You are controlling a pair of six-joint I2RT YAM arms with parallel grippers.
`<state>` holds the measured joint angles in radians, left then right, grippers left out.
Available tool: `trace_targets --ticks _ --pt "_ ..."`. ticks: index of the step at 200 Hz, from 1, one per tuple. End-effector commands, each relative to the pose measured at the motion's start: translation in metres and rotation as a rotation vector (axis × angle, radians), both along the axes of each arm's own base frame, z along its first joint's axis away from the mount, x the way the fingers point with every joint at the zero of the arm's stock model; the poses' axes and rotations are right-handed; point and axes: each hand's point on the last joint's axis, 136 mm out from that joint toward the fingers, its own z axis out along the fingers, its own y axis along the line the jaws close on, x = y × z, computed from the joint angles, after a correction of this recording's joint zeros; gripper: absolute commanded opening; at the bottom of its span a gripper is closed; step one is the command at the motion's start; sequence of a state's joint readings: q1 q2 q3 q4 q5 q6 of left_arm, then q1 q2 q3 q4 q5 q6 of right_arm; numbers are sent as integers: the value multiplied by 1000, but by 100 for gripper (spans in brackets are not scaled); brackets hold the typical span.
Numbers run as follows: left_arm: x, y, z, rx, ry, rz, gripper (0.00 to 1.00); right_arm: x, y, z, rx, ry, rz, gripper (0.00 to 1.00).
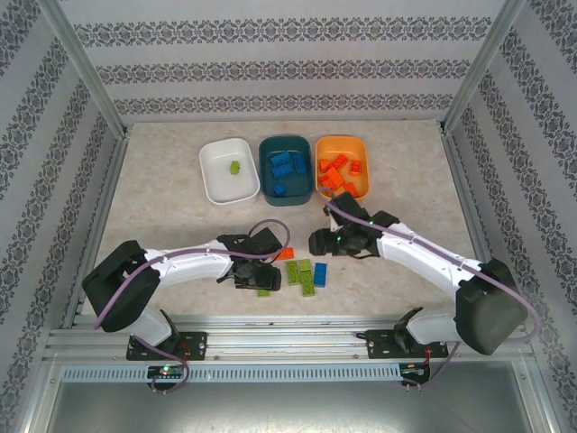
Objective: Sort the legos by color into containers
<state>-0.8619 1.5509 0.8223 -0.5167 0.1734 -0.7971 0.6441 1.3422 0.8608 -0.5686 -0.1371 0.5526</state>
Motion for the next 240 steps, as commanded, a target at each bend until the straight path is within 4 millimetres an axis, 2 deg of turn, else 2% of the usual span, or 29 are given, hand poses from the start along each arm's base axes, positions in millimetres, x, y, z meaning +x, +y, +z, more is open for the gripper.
trace_targets --ticks 1,16,50,99,135,149,174,240 --pt "3 -11 -3 -15 -14 -13 58 -26 -3 -22 -90 70 -8 66" --pt "2 -9 -2 -11 -12 -16 50 -41 5 -26 -104 90 19 66" --pt "4 -1 8 -7 -51 -9 41 -70 13 -35 -116 129 33 66" --pt "9 8 36 -34 -124 5 41 -99 25 -60 -147 177 53 64" --pt "11 24 57 -54 -168 31 42 -98 34 -69 -162 168 54 62" --pt "9 27 61 -65 -171 35 50 -96 36 -73 -172 169 53 61" --pt "5 32 58 -54 -161 31 61 -92 39 -79 -195 169 51 58" --pt "1 37 54 -40 -154 23 68 -75 48 -89 -250 154 59 52"
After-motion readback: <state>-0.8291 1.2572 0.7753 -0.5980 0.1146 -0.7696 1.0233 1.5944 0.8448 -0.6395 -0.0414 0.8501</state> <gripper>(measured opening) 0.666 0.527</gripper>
